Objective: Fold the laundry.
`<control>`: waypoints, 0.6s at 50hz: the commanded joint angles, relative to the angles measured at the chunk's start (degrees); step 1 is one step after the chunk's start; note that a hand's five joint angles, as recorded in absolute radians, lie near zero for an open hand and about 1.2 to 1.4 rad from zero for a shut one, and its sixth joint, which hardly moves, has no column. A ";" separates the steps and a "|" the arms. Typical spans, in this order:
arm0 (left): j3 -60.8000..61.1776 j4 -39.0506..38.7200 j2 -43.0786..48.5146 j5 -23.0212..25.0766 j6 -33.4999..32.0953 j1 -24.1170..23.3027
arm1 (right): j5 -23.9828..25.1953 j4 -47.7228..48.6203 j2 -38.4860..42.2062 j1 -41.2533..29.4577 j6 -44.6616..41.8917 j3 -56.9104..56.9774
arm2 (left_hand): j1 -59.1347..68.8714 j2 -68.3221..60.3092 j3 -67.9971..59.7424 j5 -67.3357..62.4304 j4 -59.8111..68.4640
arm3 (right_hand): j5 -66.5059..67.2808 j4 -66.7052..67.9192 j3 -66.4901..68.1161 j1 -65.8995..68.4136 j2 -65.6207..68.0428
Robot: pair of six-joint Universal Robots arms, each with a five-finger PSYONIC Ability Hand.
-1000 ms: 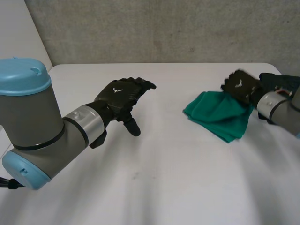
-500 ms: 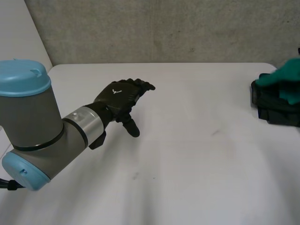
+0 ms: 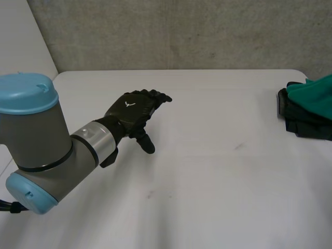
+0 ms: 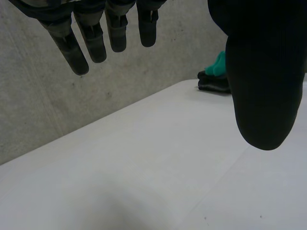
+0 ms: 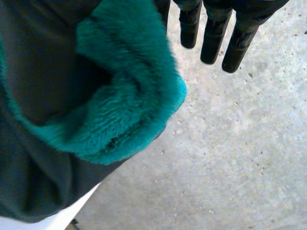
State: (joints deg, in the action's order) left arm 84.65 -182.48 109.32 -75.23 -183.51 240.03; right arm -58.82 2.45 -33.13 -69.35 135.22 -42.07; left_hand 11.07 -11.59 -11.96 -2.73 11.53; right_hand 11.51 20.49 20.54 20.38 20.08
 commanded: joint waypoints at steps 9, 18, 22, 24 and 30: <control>-0.10 0.02 -1.13 -0.18 -0.01 0.18 | -4.01 -5.53 -21.35 2.64 7.86 -15.67 | -0.35 0.87 1.24 2.01 -0.81 | -11.51 -10.49 -10.54 -10.38 -10.08; -0.63 -0.24 -5.07 -2.63 0.34 1.76 | -18.26 -5.09 -28.56 2.56 15.16 -12.87 | -0.35 0.87 1.24 2.01 -0.81 | -11.51 -10.49 -10.54 -10.38 -10.08; -0.71 -1.47 -7.27 -6.06 0.78 2.55 | -21.33 -5.09 -31.81 -0.86 18.85 -11.72 | -0.52 1.04 1.41 2.18 -0.98 | -11.51 -10.49 -10.54 -10.38 -10.08; -0.63 -2.26 -8.59 -8.43 0.87 3.07 | -23.43 -5.18 -34.43 -3.58 22.00 -11.63 | -0.69 1.20 1.57 2.35 -1.15 | -11.51 -10.49 -10.54 -10.38 -10.08; -0.71 -2.97 -11.32 -12.48 0.87 5.10 | -28.37 -5.70 -40.86 -12.28 27.99 -13.47 | -0.86 1.37 1.74 2.52 -1.32 | -11.51 -10.49 -10.54 -10.38 -10.08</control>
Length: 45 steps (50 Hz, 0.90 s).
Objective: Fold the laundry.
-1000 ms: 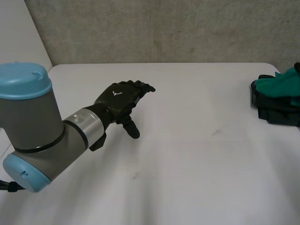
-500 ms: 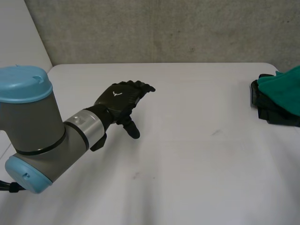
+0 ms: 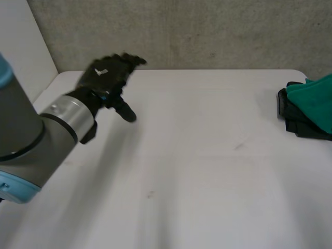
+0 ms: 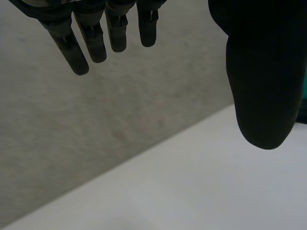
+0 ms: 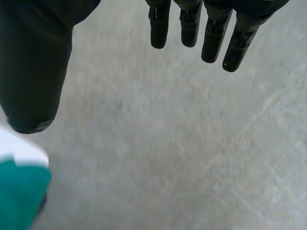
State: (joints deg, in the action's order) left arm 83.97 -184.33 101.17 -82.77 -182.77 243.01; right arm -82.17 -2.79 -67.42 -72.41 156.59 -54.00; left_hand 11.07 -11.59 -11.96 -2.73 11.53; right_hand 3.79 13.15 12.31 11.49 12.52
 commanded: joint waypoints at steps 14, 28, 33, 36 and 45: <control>0.76 -0.76 -7.12 -5.48 0.05 7.74 | -11.52 1.73 -8.69 -36.40 13.30 -14.90 | -1.03 1.54 1.91 2.69 -1.49 | -3.79 -3.15 -2.31 -1.49 -2.52; 3.92 -0.85 -7.30 -5.13 0.05 7.74 | -14.16 10.00 -7.90 -43.17 12.78 -22.64 | -1.03 1.54 1.91 2.69 -1.49 | -3.79 -3.15 -2.31 -1.49 -2.52; 4.10 -0.76 -7.30 -5.13 0.14 7.65 | -14.16 10.09 -7.99 -43.35 12.60 -22.55 | -1.03 1.54 1.91 2.69 -1.49 | -3.79 -3.15 -2.31 -1.49 -2.52; 4.36 -0.85 -7.21 -5.13 0.14 7.65 | -14.16 10.09 -8.16 -42.91 12.69 -22.03 | -1.07 1.59 1.96 2.73 -1.53 | -3.79 -3.15 -2.31 -1.49 -2.52; 5.41 -1.29 -7.21 -5.13 0.23 7.39 | -13.81 10.17 -8.51 -42.38 12.60 -21.59 | -1.07 1.59 1.96 2.73 -1.53 | -3.79 -3.15 -2.31 -1.49 -2.52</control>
